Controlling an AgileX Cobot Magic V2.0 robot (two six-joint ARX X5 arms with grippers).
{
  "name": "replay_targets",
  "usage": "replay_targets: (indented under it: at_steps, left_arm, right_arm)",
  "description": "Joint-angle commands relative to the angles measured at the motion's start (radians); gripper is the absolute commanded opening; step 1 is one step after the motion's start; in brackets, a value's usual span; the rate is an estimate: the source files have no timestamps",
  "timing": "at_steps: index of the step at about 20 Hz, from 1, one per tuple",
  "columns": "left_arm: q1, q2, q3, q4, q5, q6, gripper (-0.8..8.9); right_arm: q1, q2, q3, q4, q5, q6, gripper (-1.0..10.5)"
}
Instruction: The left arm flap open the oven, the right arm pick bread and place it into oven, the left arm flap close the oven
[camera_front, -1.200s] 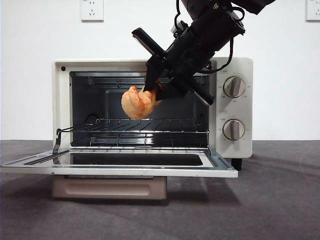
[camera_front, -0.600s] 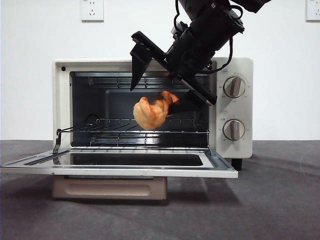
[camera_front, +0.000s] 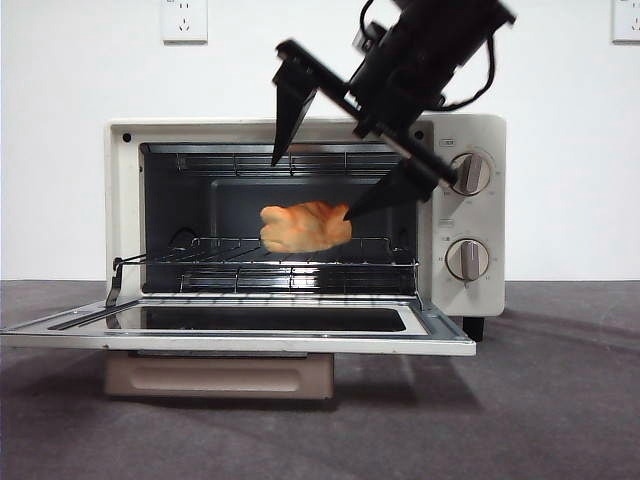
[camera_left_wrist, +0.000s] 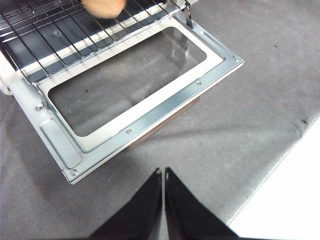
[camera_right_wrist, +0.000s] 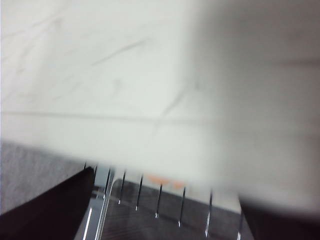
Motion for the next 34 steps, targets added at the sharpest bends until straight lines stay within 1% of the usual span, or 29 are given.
replay_targets:
  at_steps: [1,4,5,6,9,10,12,16,18,19,20,22,23,24,25,26,28,30,32,34]
  left_arm:
    - [-0.008,0.003,0.017,0.011,-0.003,-0.003,0.17]
    - [-0.008,0.003,0.017,0.008,-0.005,-0.003,0.16]
    - [-0.008,0.003,0.017,0.005,-0.013,-0.004,0.16]
    - [-0.008,0.005,0.017,-0.002,-0.042,-0.019,0.16]
    - [0.002,0.021,0.017,-0.031,-0.168,-0.104,0.16]
    - [0.008,0.024,0.017,-0.04,-0.193,-0.116,0.16]
    - [0.022,0.032,0.016,-0.045,-0.205,-0.133,0.16]
    - [0.055,0.06,0.016,-0.045,-0.204,-0.167,0.15]
    - [0.074,0.081,0.016,-0.045,-0.196,-0.195,0.14]
    - [0.091,0.098,0.016,-0.043,-0.171,-0.206,0.14]
    - [0.109,0.116,0.014,-0.04,-0.134,-0.216,0.14]
    - [0.153,0.168,0.014,-0.035,-0.032,-0.229,0.14]
    - [0.175,0.194,0.014,-0.036,-0.009,-0.235,0.14]
    - [0.208,0.227,0.014,-0.041,0.016,-0.245,0.14]
    - [0.242,0.251,0.013,-0.041,0.042,-0.268,0.14]
    - [0.289,0.277,0.009,-0.039,0.09,-0.287,0.14]
    - [0.393,0.322,-0.012,-0.016,0.216,-0.283,0.13]
    - [0.503,0.38,-0.044,0.01,0.32,-0.257,0.13]
    - [0.591,0.463,-0.053,0.027,0.412,-0.225,0.13]
    - [0.621,0.537,-0.053,0.047,0.414,-0.215,0.14]
  right_arm:
    - [0.01,-0.018,0.009,-0.047,-0.019,-0.019,4.7]
    - [0.022,-0.059,0.009,-0.126,-0.086,-0.045,4.7]
    - [0.031,-0.08,0.009,-0.162,-0.098,-0.068,4.7]
    - [0.042,-0.099,0.009,-0.196,-0.1,-0.09,4.7]
    - [0.084,-0.18,0.009,-0.319,-0.096,-0.172,4.7]
    - [0.095,-0.21,0.009,-0.36,-0.097,-0.194,4.7]
    - [0.116,-0.268,0.009,-0.435,-0.097,-0.241,4.7]
    - [0.142,-0.394,0.009,-0.614,-0.095,-0.313,4.7]
    - [0.142,-0.451,0.009,-0.705,-0.075,-0.343,4.7]
    - [0.142,-0.493,0.009,-0.778,-0.047,-0.36,4.5]
    - [0.142,-0.534,0.009,-0.846,-0.012,-0.373,4.1]
    - [0.142,-0.618,0.009,-0.965,0.076,-0.393,2.9]
    - [0.142,-0.649,0.009,-1.001,0.1,-0.4,2.4]
    - [0.142,-0.695,0.009,-1.044,0.124,-0.407,1.5]
    - [0.142,-0.728,0.009,-1.071,0.132,-0.408,0.8]
    - [0.142,-0.766,0.009,-1.097,0.132,-0.409,0.3]
    - [0.142,-0.828,0.009,-1.121,0.132,-0.409,0.2]
    - [0.142,-0.88,0.009,-1.128,0.132,-0.406,0.2]
    - [0.142,-0.918,0.009,-1.128,0.132,-0.403,0.2]
    - [0.142,-0.936,0.009,-1.128,0.132,-0.402,0.2]
